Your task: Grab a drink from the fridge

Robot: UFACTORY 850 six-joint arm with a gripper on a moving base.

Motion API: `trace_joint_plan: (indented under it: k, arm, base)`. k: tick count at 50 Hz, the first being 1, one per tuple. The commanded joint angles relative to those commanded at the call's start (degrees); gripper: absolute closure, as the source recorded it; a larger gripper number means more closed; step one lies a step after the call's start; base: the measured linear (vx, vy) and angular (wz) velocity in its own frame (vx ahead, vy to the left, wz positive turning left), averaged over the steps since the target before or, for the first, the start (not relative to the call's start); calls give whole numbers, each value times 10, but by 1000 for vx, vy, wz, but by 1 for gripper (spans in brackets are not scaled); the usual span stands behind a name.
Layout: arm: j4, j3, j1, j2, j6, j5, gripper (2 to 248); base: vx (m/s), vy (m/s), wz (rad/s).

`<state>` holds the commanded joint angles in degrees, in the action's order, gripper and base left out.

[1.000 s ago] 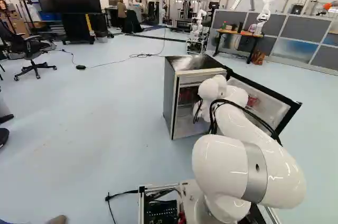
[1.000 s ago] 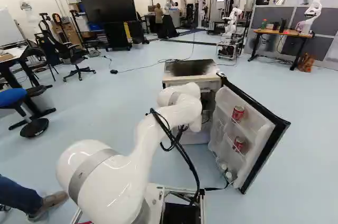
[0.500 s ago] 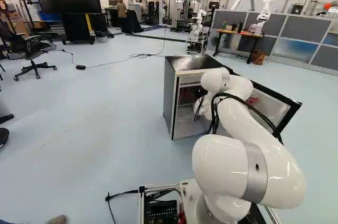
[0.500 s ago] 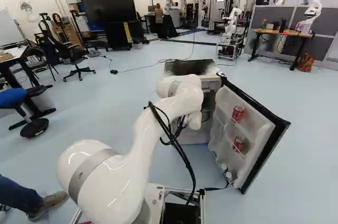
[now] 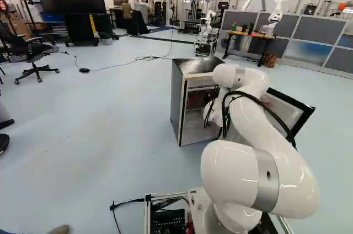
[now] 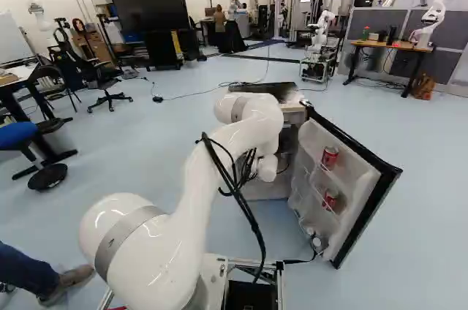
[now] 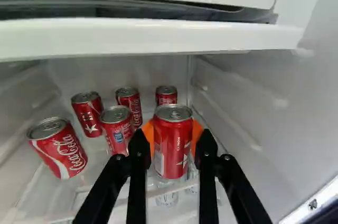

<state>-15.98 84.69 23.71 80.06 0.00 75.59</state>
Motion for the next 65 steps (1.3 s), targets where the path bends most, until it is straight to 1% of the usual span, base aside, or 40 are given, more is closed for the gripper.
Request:
trace_joint_plan:
  k: [22, 65]
  arm:
    - [0, -101, 4, -55, 0, 4, 158]
    - [0, -273, 13, -145, 0, 64, 158]
  base:
    - [0, 0, 0]
    - [0, 0, 0]
